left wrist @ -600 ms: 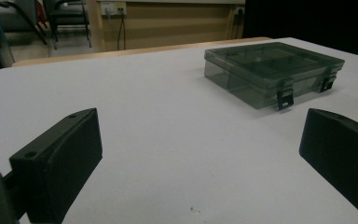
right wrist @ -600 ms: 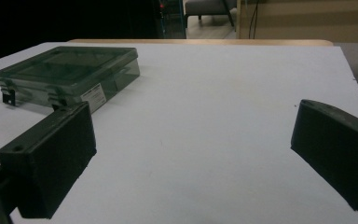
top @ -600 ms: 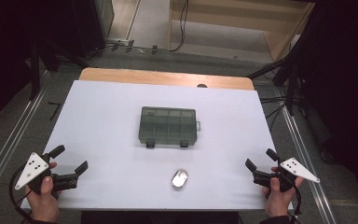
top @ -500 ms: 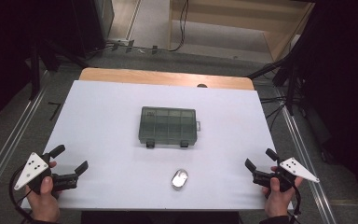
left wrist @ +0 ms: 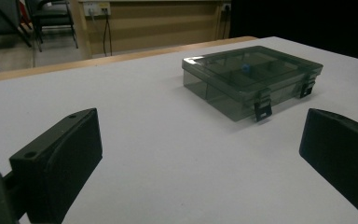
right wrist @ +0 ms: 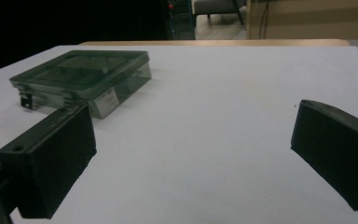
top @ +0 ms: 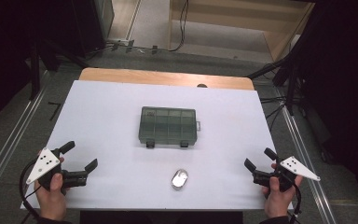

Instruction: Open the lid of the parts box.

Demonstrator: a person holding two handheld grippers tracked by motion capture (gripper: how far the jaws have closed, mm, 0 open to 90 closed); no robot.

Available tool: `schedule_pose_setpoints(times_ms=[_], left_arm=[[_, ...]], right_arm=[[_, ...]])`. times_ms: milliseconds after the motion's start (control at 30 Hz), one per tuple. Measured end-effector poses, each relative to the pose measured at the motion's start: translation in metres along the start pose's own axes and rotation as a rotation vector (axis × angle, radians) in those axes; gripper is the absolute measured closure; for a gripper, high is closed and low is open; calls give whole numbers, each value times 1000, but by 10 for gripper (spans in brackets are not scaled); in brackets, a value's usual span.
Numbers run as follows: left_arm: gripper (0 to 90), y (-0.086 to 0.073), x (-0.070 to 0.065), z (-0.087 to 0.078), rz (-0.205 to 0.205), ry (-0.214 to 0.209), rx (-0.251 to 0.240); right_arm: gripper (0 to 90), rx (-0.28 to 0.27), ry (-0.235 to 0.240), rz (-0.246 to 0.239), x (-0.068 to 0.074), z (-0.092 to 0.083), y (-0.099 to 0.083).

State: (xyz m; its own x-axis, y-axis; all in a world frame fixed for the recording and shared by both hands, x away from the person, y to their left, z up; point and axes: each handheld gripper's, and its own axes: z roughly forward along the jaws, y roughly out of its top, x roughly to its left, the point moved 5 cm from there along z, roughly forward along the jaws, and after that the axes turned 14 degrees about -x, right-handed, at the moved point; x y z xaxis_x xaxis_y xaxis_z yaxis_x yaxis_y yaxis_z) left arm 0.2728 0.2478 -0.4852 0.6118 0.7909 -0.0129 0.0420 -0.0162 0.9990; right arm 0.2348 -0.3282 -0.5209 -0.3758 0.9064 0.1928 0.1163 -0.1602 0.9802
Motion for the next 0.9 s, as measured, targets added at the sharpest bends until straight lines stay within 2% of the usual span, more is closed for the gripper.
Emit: schedule_pose_setpoints(times_ms=[167, 267, 467, 700, 800, 900], left_arm=[[0, 6, -6, 8, -5, -24, 3], [0, 8, -7, 11, -4, -26, 8], [0, 17, -9, 21, -37, -51, 17], [0, 27, -10, 29, -28, -51, 12], [0, 30, -12, 34, -26, -56, 12], [0, 34, -16, 42, -21, -72, 14]], right_arm=[[0, 6, 14, -11, 8, 6, 5], [0, 7, 12, -38, 13, 9, 11], [0, 6, 24, -62, 19, 16, 19], [0, 4, 29, -63, 21, 23, 25], [0, 10, 37, -78, 24, 29, 28], [0, 9, 43, -77, 27, 34, 30]])
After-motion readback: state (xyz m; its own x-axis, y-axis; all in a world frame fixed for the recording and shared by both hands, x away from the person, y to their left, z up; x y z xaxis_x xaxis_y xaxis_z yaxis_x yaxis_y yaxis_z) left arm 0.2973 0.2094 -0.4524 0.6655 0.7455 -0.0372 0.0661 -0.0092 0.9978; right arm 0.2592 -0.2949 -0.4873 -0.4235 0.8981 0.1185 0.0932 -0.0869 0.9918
